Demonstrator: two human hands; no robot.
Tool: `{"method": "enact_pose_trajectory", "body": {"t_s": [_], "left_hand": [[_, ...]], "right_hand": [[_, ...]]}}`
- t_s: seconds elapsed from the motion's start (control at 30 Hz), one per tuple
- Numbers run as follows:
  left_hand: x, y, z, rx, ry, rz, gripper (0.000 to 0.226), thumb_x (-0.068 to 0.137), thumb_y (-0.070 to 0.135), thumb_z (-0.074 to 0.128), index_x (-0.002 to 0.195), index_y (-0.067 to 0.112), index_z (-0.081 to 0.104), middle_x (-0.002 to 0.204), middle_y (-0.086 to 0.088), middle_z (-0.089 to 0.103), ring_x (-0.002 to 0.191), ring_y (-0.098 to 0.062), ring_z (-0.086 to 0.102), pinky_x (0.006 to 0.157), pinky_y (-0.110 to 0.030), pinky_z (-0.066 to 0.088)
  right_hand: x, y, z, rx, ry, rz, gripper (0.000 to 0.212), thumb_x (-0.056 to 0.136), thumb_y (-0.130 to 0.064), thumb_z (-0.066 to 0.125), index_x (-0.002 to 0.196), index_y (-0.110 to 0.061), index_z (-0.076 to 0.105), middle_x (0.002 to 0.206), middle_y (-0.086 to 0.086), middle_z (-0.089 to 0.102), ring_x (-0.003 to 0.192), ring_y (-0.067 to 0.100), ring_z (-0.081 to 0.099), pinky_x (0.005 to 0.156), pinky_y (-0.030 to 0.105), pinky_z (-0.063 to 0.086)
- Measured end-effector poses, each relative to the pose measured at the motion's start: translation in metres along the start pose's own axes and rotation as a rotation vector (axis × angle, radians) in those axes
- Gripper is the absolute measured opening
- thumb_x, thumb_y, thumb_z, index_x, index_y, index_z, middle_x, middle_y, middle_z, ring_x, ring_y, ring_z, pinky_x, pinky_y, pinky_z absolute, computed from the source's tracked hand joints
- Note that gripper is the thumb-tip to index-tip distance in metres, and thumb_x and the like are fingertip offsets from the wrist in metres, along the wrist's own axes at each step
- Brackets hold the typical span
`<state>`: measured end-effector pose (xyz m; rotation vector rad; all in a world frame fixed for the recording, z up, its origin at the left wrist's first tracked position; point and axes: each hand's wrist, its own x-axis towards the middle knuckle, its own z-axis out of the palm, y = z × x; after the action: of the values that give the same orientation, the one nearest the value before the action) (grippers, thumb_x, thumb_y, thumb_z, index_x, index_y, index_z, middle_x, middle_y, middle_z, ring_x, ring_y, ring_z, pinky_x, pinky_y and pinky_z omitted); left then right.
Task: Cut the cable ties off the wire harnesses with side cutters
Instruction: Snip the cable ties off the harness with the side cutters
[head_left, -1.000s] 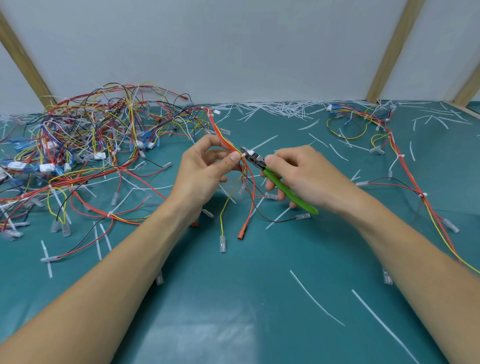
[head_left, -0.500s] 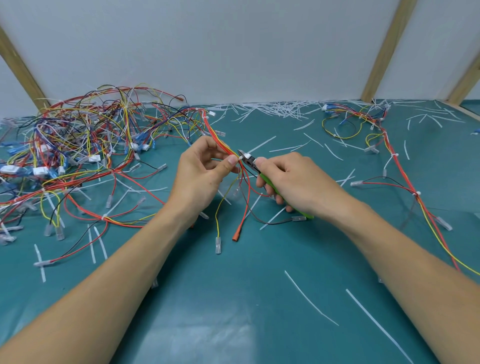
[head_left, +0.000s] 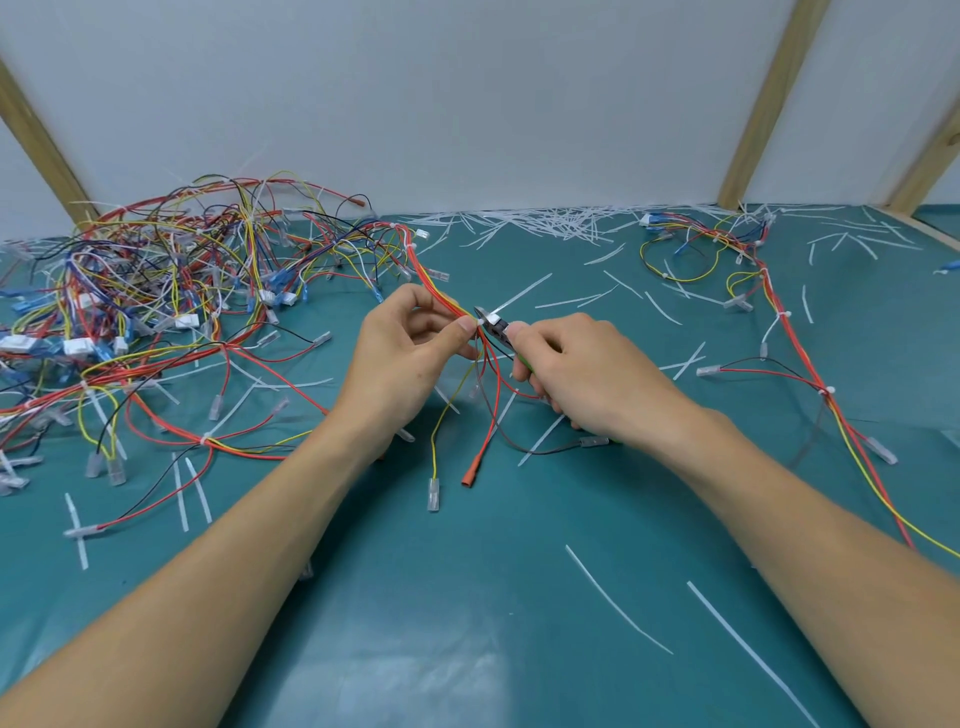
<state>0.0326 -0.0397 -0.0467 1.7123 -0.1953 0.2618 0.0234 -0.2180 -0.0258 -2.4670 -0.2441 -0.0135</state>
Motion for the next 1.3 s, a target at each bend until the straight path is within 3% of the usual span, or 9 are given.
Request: {"method": "enact_pose_trajectory", "body": {"t_s": [0.27, 1.3], "left_hand": [[0.0016, -0.0007, 0.0003, 0.015, 0.024, -0.006, 0.016, 0.091, 0.009, 0.07, 0.085, 0.015, 0.056, 0.075, -0.008, 0.073, 0.066, -0.003, 0.07, 0.059, -0.006, 0.043], [-0.0002, -0.0001, 0.0011, 0.013, 0.013, -0.013, 0.015, 0.09, 0.008, 0.071, 0.085, 0.013, 0.057, 0.074, -0.004, 0.072, 0.064, -0.007, 0.07, 0.057, -0.008, 0.043]], "right_hand": [[0.0011, 0.0007, 0.0026, -0.042, 0.022, -0.022, 0.057, 0.104, -0.051, 0.033, 0.087, -0.006, 0.064, 0.079, 0.012, 0.07, 0.078, 0.033, 0.065, 0.076, 0.048, 0.055], [0.001, 0.002, 0.0016, -0.053, 0.016, -0.058, 0.056, 0.105, -0.048, 0.031, 0.084, -0.006, 0.062, 0.075, 0.014, 0.067, 0.076, 0.034, 0.062, 0.074, 0.048, 0.054]]}}
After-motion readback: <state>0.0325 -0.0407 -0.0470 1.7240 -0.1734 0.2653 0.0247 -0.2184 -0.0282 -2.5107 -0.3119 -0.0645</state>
